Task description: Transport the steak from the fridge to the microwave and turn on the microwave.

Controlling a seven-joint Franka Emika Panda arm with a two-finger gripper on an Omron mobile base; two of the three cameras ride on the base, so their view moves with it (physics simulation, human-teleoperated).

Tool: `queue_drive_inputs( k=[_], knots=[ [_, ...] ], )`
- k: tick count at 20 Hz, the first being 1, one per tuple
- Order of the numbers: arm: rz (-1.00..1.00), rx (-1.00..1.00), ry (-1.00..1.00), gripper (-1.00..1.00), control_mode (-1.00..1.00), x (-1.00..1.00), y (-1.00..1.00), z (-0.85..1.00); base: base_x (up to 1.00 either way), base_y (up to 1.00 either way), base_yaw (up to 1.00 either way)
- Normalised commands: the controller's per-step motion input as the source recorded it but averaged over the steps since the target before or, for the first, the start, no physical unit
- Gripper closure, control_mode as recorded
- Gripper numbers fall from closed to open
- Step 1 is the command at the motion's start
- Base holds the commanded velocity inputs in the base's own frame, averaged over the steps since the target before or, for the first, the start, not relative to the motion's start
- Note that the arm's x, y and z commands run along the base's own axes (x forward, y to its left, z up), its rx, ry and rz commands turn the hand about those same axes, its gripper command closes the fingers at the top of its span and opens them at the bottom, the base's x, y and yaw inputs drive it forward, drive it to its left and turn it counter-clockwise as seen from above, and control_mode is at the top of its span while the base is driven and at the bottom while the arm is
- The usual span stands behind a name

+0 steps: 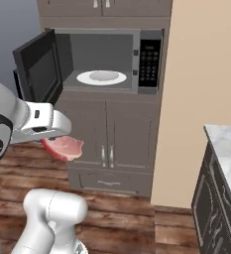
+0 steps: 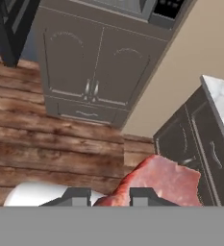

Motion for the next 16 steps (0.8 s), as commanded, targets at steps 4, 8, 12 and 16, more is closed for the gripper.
queue_drive_inputs(
  k=[4,8,12,16],
  knots=[
    [0.0,0.0,0.0,1.0,1.0,0.0,0.0,0.0,0.48,-0.43,0.35],
    [0.0,0.0,0.0,1.0,1.0,0.0,0.0,0.0,0.47,-0.3,0.33],
    [0.0,0.0,0.0,1.0,1.0,0.0,0.0,0.0,0.54,-0.46,0.29],
    [0.0,0.0,0.0,1.0,1.0,0.0,0.0,0.0,0.22,-0.85,0.22]
  ],
)
